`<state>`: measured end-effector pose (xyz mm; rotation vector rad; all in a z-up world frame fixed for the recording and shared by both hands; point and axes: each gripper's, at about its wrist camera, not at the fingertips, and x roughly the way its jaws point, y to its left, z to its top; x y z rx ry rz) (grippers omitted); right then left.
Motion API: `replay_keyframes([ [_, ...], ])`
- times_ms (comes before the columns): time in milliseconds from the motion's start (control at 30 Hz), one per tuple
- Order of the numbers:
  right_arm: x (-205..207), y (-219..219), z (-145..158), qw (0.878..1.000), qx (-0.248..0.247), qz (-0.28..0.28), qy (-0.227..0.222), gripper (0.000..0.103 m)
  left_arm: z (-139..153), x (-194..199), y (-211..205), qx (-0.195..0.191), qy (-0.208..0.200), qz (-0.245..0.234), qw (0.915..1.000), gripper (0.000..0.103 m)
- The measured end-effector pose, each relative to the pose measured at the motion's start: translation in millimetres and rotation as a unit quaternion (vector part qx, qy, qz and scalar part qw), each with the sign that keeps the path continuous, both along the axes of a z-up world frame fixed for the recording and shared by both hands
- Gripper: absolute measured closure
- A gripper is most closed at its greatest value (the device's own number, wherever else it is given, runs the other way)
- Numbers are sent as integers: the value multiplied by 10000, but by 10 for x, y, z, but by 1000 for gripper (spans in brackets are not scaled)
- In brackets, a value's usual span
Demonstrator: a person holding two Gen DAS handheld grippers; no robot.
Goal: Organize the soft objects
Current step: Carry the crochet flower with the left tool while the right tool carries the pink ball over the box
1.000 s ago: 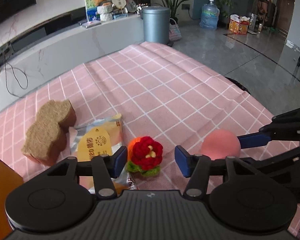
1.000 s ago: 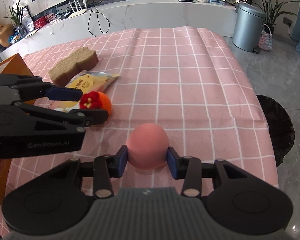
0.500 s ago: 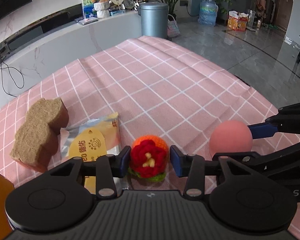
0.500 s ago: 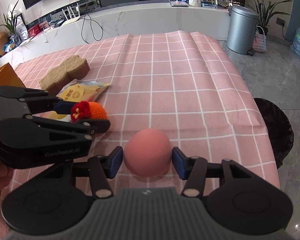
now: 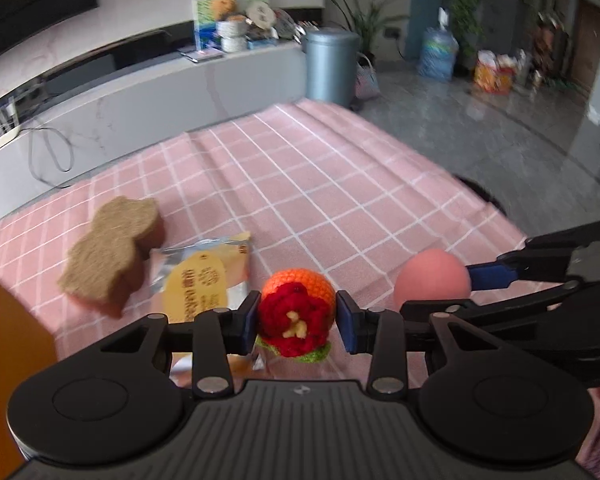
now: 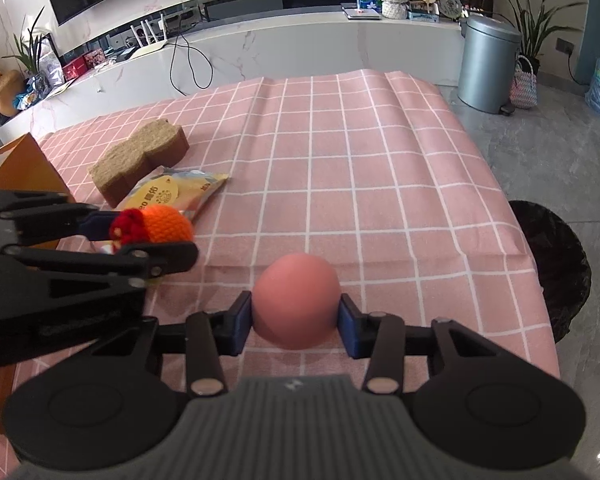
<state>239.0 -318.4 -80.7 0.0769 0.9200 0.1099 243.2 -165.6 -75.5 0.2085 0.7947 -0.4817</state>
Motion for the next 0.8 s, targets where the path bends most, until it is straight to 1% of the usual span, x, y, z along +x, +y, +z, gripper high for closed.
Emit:
replay_keyframes([
  [133,-145,83,179,9994,-32,105,-335,59,262,-254,169,-265,-94,246,9993,59],
  [233,-292,160,335,9980,182,138,-584,59,479,-458,300,-414,-211,324,9984,59],
  [300,-398,278,460,9966,249,282,-730,59,614,-581,398,-454,-306,372,9978,59],
  [400,-601,541,637,9935,151,596,-962,59,798,-739,582,-531,-405,453,9967,59],
  [467,-738,703,735,9908,280,798,-1056,59,902,-821,734,-604,-445,545,9957,59],
  [600,-959,1065,913,9851,391,1184,-1182,59,1023,-935,1046,-651,-429,748,9941,59],
  [800,-1140,1656,1155,9725,212,1905,-1319,59,1074,-1043,1514,-633,-341,1051,9919,59],
])
